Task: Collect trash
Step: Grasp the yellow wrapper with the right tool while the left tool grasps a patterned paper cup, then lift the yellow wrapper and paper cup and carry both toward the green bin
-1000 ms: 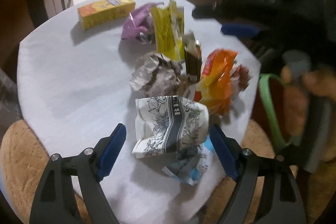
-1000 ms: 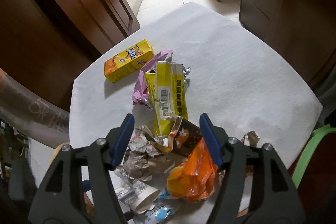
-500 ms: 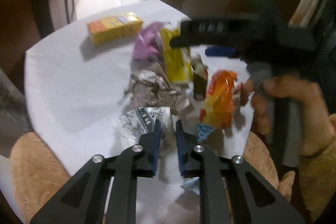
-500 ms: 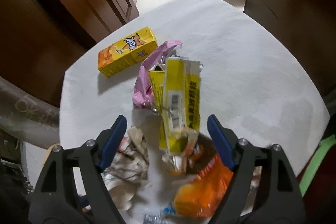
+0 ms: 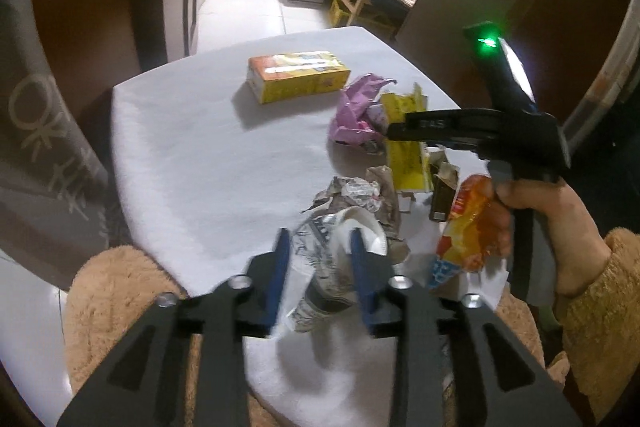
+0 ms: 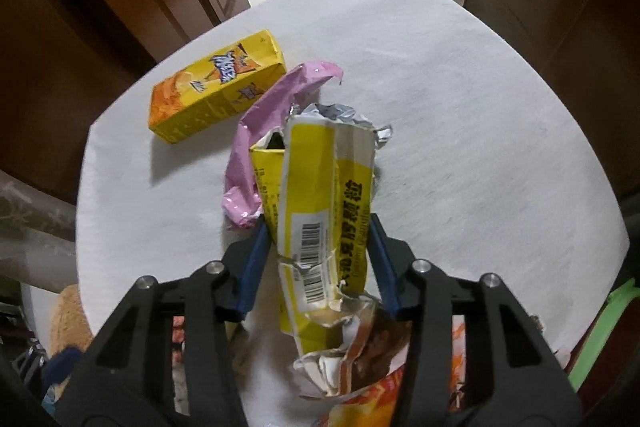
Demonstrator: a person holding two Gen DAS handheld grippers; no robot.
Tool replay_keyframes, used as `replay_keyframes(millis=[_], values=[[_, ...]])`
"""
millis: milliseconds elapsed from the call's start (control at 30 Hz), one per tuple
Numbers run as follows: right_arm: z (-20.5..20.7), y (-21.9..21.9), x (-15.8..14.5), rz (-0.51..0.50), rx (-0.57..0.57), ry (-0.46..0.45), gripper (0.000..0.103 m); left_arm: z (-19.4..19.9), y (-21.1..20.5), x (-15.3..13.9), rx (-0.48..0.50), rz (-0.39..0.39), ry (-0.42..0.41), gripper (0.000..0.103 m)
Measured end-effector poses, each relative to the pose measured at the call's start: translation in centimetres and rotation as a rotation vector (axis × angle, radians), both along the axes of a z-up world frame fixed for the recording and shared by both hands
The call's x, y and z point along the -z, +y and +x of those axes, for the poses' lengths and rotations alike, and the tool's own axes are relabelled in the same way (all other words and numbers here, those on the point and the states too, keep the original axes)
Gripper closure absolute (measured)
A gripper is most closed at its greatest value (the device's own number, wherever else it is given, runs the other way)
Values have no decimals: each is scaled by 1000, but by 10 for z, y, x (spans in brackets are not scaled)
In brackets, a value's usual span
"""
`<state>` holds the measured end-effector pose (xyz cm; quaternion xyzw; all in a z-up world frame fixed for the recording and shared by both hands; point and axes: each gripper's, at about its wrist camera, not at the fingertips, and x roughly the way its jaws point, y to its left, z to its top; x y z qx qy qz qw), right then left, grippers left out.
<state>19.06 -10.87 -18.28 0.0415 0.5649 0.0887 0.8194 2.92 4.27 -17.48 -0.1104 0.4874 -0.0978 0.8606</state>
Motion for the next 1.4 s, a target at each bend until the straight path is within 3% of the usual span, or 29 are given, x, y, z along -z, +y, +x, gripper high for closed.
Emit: replay_keyframes(millis=[167,367,567,700,1100,1133,1233,1400], values=[[-18,-11,-19,116,11,-26,58,2,-1,7,-13,-9,18,40],[-64,-15,-52,210,0,-108,58,4,-7,16,1,-21,38,26],[-102,-23,-69,274,73,-181,58,1,-2,10,-35,-14,29,27],[-109,-35,-73,254,98,-201,58,1,1,12,-50,-27,37,27],[-110,-44,-61,310,130,-171,57,9,-29,22,26,23,39,27],[-110,-44,-60,313,129,-167,57,11,-32,22,35,36,33,29],[-111,-41,-60,317,122,-166,57,15,-38,25,64,56,41,54],[-112,-41,-62,329,121,-172,57,9,-32,17,63,48,16,58]])
